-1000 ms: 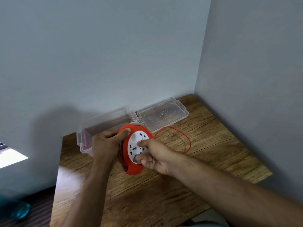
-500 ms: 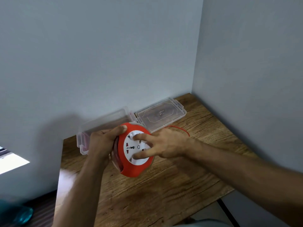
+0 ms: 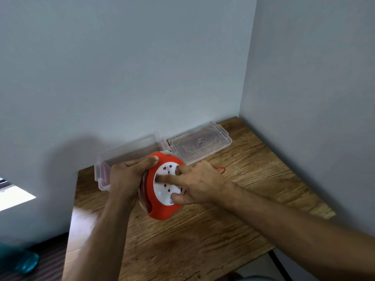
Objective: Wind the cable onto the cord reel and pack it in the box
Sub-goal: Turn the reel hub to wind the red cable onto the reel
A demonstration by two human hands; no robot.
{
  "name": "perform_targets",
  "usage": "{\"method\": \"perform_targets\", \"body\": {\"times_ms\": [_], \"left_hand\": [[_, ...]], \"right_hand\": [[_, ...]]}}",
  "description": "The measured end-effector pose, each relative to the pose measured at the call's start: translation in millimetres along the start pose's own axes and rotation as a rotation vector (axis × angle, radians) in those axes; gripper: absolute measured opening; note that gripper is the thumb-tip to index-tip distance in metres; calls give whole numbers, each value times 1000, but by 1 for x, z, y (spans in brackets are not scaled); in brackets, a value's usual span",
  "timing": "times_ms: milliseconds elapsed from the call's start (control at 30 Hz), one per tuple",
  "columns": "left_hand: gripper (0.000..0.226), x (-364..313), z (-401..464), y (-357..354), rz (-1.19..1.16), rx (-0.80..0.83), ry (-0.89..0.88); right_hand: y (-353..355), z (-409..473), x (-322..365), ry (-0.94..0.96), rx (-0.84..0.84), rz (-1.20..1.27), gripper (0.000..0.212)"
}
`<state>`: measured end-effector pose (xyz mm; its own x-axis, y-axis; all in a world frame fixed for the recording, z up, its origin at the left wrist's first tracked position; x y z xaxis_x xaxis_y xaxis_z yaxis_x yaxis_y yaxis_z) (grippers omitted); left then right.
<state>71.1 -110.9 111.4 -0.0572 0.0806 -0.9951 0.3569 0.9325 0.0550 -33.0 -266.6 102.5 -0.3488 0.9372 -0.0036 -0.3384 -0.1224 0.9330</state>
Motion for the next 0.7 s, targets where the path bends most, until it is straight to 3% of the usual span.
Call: {"method": "perform_targets", "body": {"times_ms": [167, 267, 333, 367, 433, 533, 600, 700], "left_hand": [[28, 2, -2, -5, -77, -57, -68], [9, 0, -2, -6, -54, -59, -96], [13, 1, -2, -3, -77, -76, -100], [18, 2, -2, -2, -92, -73, -93], [24, 4, -1, 3, -162, -75, -32], [13, 10, 2, 10, -229, -61, 114], [7, 11, 2, 12, -219, 7, 183], [40, 12, 1, 13, -196, 84, 214]], "right_hand": [[-11, 3, 7, -654, -133, 435, 65], [-23, 4, 15, -905, -117, 750, 66], [-27, 4, 16, -987, -77, 970, 65], [-24, 4, 14, -963, -50, 984, 62], [-11, 4, 4, -780, -34, 696, 53], [13, 1, -9, -204, -83, 188, 38], [14, -2, -11, 151, 97, 33, 43], [10, 0, -9, 353, 282, -51, 53]]}}
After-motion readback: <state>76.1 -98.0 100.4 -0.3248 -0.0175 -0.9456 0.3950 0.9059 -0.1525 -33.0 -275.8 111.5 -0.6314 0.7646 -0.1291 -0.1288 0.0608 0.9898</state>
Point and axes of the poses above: each hand's wrist, its own z-axis towards the middle knuckle, its own y-axis out of the back of the hand, x = y × z, the point moved 3 cm from there along z, towards the middle knuckle, and after that the axes turned 2 degrees about x, right-handed, at the moved point
